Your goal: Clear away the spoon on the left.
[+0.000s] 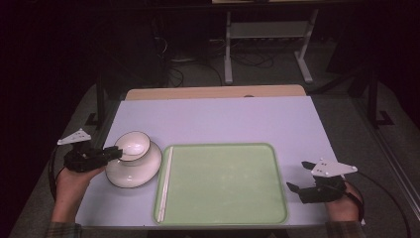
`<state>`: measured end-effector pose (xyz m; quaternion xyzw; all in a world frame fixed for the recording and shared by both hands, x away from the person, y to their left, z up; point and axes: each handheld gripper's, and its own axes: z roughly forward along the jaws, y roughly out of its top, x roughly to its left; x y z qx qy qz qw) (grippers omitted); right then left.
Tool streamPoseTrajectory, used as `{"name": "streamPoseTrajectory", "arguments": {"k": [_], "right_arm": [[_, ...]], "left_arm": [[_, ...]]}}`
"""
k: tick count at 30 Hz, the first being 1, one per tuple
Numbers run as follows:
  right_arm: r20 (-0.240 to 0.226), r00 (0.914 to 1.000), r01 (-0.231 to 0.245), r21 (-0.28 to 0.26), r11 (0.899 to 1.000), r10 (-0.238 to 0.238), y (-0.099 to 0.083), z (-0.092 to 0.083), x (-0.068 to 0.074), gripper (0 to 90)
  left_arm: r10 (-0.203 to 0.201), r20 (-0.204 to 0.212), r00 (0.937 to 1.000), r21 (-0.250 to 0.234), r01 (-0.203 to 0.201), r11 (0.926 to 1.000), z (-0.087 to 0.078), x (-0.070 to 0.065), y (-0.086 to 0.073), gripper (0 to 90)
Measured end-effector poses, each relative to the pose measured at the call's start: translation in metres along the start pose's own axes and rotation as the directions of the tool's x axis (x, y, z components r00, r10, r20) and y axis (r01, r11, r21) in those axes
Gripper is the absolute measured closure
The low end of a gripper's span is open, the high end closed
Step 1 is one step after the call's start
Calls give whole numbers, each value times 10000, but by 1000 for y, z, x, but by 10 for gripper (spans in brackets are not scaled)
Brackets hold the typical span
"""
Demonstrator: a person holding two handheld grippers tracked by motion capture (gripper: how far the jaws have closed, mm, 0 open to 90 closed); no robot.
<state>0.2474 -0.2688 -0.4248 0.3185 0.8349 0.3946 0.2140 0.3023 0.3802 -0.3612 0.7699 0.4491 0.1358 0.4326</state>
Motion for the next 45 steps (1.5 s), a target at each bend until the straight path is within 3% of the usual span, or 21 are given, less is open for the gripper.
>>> {"name": "streamPoseTrajectory", "arguments": {"k": [4, 10, 14, 19, 24, 36, 39, 45], "right_arm": [[-2, 10000, 12, -8, 10000, -12, 0, 0, 0, 134], [-11, 10000, 10, -18, 10000, -10, 0, 0, 0, 134], [-18, 10000, 0, -19, 10000, 0, 0, 0, -1, 134], [-11, 10000, -8, 45, 10000, 9, 0, 0, -1, 134], [-1, 10000, -2, 75, 10000, 2, 0, 1, -1, 134], [-38, 10000, 55, 89, 9999, -54, -1, 2, 0, 134], [-68, 10000, 71, 111, 9999, -70, 0, 2, 0, 134], [-72, 9999, 82, 109, 9999, -81, 0, 2, 0, 134]], "left_arm": [[189, -179, 9997, 73, -187, 9998, 0, 1, 8, 576], [26, -550, 9985, 342, -7, 9994, 1, 14, 15, 501], [-307, -809, 9963, 434, 343, 9985, -2, 25, 8, 484], [-647, -811, 9946, 543, 692, 9961, -4, 34, -5, 476], [-977, -510, 9939, 689, 1011, 9925, 0, 39, -12, 477], [-1202, -156, 9926, 897, 1211, 9886, 2, 44, -20, 655], [-1251, -130, 9921, 830, 1257, 9886, 4, 45, -21, 696], [-1312, 301, 9909, 575, 1293, 9899, 3, 45, -20, 769]]}}
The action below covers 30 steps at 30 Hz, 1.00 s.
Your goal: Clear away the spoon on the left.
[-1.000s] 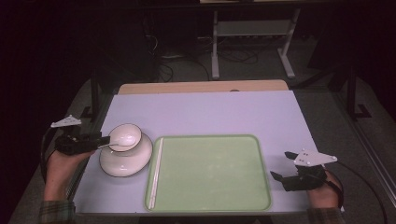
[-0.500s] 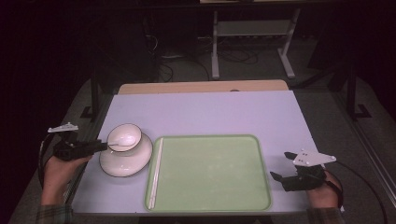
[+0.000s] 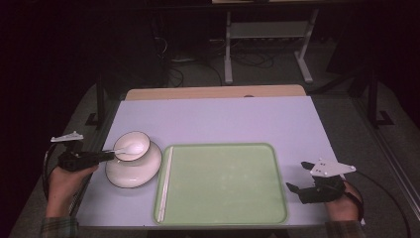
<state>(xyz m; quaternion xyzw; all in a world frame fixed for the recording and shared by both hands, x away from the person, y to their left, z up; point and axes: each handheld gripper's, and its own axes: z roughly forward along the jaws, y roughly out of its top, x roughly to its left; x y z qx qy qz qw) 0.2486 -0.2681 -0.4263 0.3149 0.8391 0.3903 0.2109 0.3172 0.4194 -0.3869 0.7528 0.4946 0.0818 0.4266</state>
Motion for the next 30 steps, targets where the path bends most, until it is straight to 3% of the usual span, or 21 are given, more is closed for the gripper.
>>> {"name": "streamPoseTrajectory", "arguments": {"k": [2, 10, 17, 30], "right_arm": [[8, 10000, 0, -3, 10000, 0, 0, 0, 0, 134], [13, 10000, 5, 0, 10000, -5, 0, 0, 0, 134], [23, 10000, 21, -17, 10000, -21, 0, 0, 0, 134], [44, 10000, 6, -38, 10000, -6, 0, -1, 0, 133]], "left_arm": [[83, 34, 10000, -67, -83, 9999, 0, -1, 1, 811], [85, 461, 9989, -423, -65, 9991, -2, -1, 0, 842], [338, 334, 9989, -722, -313, 9969, -7, -6, 4, 847], [714, 731, 9948, -1993, -555, 9784, -26, -24, 17, 849]]}}
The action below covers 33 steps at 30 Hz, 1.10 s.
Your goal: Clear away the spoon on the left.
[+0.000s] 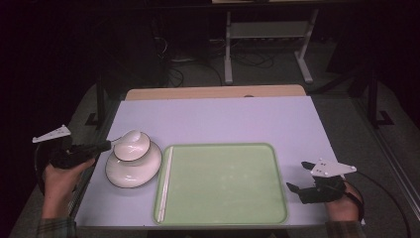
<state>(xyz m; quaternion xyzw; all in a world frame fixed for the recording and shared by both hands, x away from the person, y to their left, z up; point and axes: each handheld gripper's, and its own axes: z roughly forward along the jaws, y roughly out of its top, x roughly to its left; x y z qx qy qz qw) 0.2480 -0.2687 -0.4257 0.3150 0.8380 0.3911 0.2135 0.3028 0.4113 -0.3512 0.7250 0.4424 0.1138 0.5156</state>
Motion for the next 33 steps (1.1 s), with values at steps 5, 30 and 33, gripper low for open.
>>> {"name": "streamPoseTrajectory", "arguments": {"k": [5, 30, 33], "right_arm": [[6, 10000, -16, 8, 10000, 16, 0, 0, 0, 134], [40, 10000, -35, 3, 10000, 35, 0, 0, 0, 134], [47, 10000, -37, -5, 10000, 37, 0, -1, 0, 134]], "left_arm": [[160, 335, 9993, -175, -154, 9997, 3, -11, 7, 849], [902, 2114, 9732, 289, -985, 9947, 66, -63, 18, 848], [959, 2332, 9677, 405, -1081, 9933, 77, -70, 17, 848]]}}
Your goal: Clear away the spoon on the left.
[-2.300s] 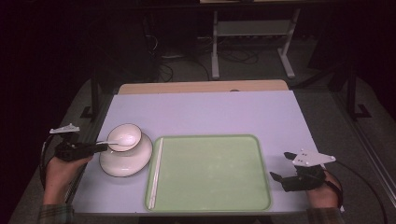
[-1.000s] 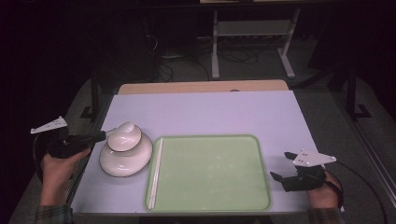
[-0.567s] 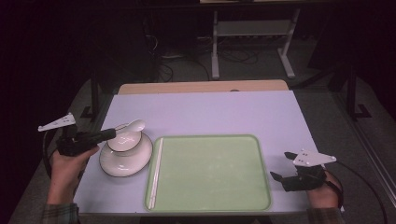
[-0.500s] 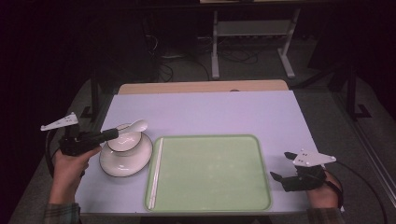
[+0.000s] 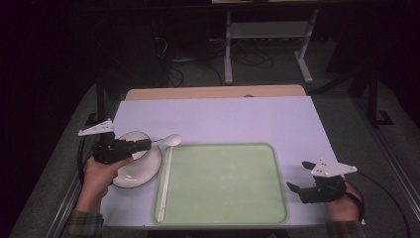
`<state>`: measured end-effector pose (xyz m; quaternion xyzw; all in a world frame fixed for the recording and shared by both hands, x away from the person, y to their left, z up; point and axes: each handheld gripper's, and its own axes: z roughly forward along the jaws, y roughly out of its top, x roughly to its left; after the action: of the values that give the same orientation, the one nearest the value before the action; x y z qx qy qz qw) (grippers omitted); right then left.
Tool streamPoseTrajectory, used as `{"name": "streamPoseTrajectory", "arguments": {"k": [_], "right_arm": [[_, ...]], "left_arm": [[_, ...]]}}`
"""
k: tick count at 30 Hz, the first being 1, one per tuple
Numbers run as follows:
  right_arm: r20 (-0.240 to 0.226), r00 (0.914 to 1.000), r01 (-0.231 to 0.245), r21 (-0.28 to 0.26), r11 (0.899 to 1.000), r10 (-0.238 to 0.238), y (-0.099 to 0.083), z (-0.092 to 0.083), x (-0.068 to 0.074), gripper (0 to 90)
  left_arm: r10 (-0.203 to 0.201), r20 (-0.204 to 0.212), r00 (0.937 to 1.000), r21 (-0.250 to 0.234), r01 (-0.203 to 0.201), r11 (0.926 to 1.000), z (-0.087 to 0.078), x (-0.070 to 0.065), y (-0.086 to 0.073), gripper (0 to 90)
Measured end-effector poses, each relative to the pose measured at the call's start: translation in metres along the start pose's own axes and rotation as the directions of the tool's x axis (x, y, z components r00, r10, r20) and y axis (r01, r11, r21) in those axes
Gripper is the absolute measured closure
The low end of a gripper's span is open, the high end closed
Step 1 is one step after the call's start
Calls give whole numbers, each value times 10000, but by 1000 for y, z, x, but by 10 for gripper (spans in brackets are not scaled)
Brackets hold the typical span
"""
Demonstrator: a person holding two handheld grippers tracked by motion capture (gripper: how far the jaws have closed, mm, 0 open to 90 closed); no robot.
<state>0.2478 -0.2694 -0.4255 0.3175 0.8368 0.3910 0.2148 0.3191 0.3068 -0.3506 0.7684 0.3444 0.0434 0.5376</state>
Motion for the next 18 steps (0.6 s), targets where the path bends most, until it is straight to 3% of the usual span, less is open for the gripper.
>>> {"name": "streamPoseTrajectory", "arguments": {"k": [8, 18], "right_arm": [[12, 10000, -6, -1, 10000, 6, 0, 0, 0, 134], [30, 10000, 7, -8, 10000, -7, 0, 0, -1, 134]], "left_arm": [[145, 433, 9990, 401, -162, 9991, 34, -8, 1, 848], [60, 725, 9973, 959, -129, 9953, 80, -7, 0, 848]]}}
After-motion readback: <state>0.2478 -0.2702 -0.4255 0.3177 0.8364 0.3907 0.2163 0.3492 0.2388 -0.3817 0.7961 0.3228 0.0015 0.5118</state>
